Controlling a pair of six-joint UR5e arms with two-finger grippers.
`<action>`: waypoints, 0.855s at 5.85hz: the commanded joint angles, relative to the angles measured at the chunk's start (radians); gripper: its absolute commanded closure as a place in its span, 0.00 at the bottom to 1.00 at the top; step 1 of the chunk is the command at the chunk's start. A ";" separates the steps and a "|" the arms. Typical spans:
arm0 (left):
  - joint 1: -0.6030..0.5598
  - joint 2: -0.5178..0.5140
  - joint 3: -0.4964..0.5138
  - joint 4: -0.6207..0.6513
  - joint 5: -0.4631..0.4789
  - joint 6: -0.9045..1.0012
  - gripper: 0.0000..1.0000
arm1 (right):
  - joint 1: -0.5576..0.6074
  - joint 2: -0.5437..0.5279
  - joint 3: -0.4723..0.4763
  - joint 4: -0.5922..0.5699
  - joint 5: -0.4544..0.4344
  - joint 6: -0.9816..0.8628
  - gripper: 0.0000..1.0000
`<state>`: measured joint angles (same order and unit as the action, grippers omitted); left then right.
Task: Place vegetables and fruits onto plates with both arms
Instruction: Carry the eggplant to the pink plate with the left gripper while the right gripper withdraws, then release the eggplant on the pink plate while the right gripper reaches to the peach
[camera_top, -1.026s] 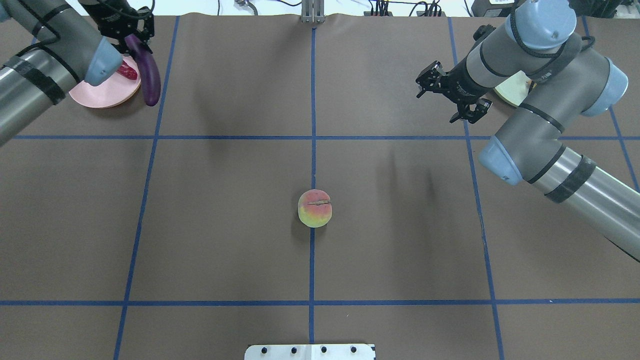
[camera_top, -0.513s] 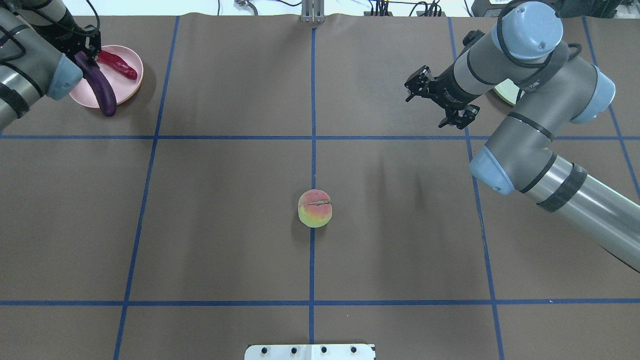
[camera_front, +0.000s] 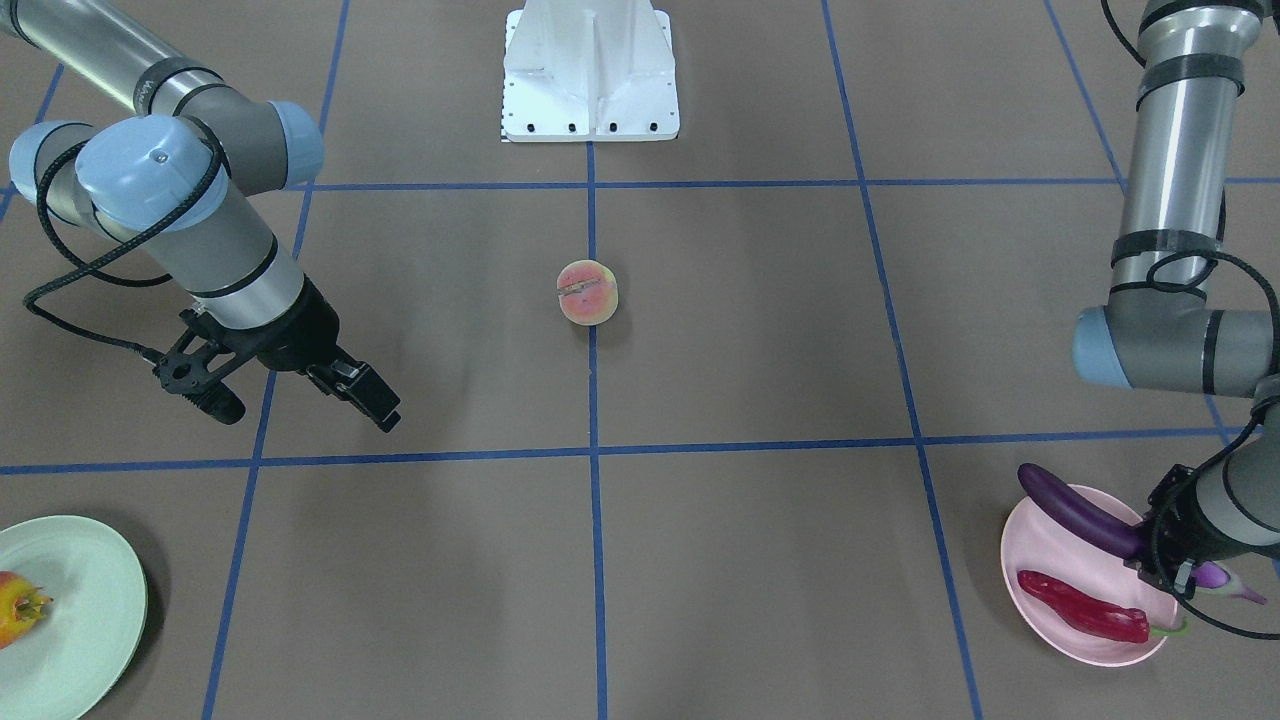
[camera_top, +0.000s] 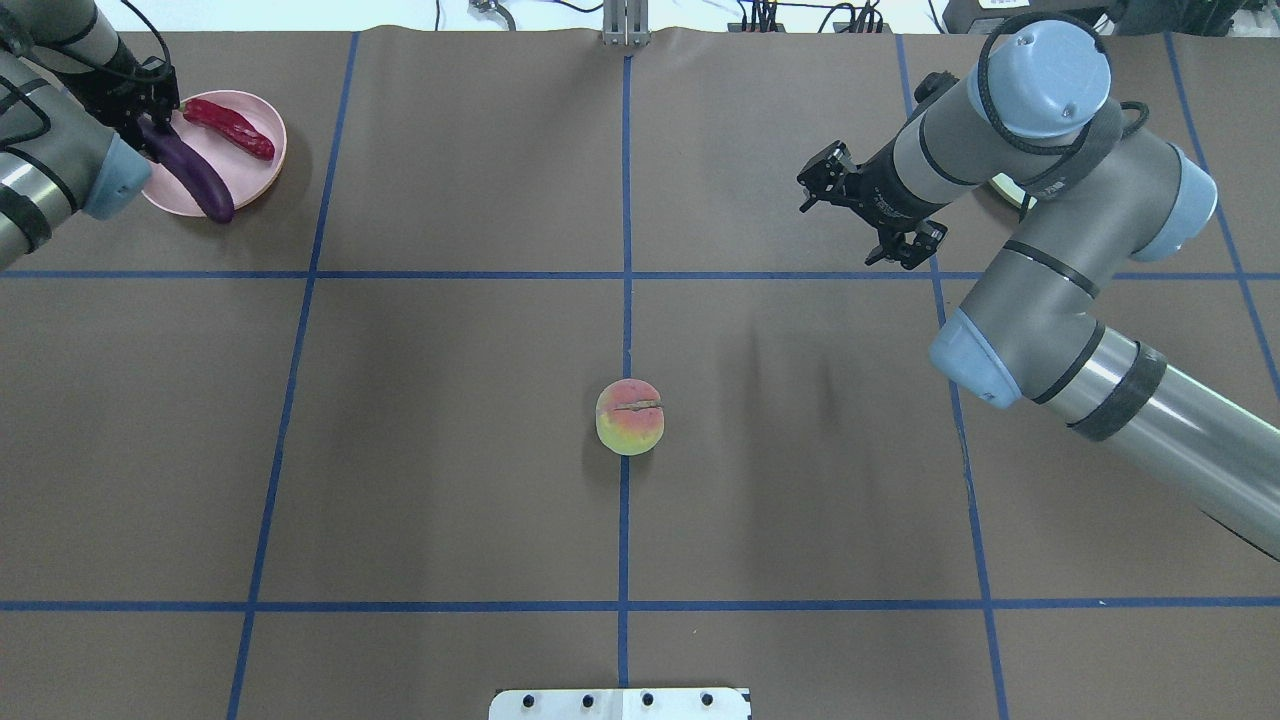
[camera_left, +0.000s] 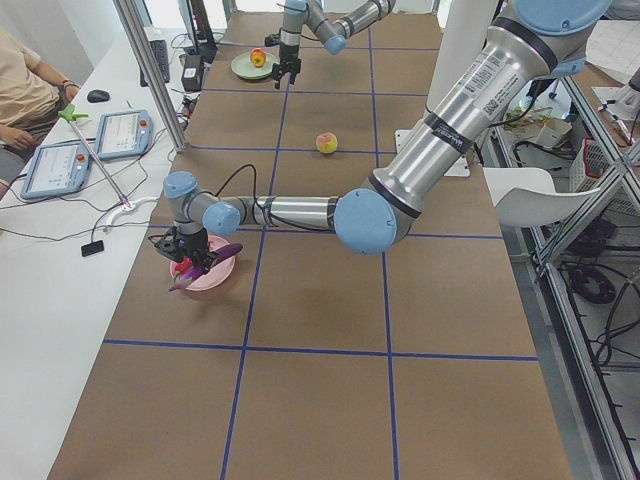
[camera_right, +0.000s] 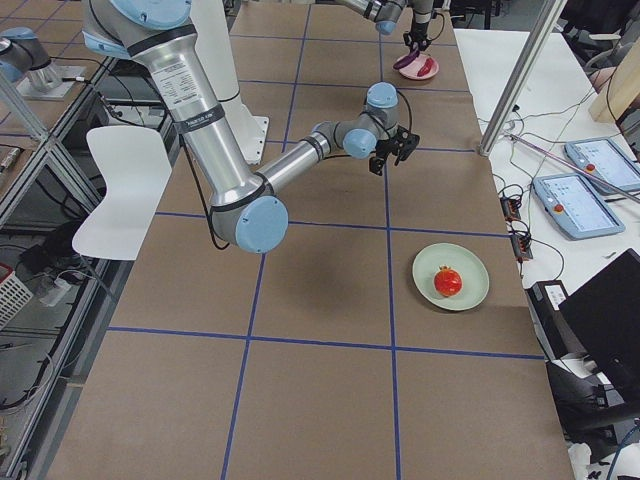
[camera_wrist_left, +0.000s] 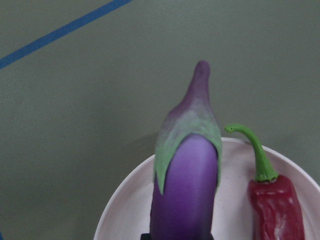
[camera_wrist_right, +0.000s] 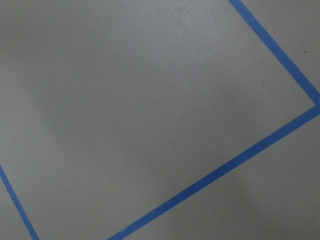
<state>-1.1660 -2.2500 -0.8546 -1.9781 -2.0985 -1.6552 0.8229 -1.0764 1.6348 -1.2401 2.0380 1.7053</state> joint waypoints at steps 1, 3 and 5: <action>0.002 -0.003 0.006 -0.033 0.003 0.026 0.00 | -0.046 -0.003 0.051 -0.019 -0.013 0.062 0.00; -0.018 -0.022 -0.044 -0.013 -0.052 0.031 0.00 | -0.175 0.010 0.149 -0.139 -0.083 0.143 0.00; -0.032 -0.023 -0.110 0.045 -0.120 0.048 0.00 | -0.291 0.056 0.154 -0.145 -0.175 0.313 0.00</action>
<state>-1.1947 -2.2718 -0.9407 -1.9549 -2.1987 -1.6118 0.5936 -1.0420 1.7857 -1.3782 1.9211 1.9399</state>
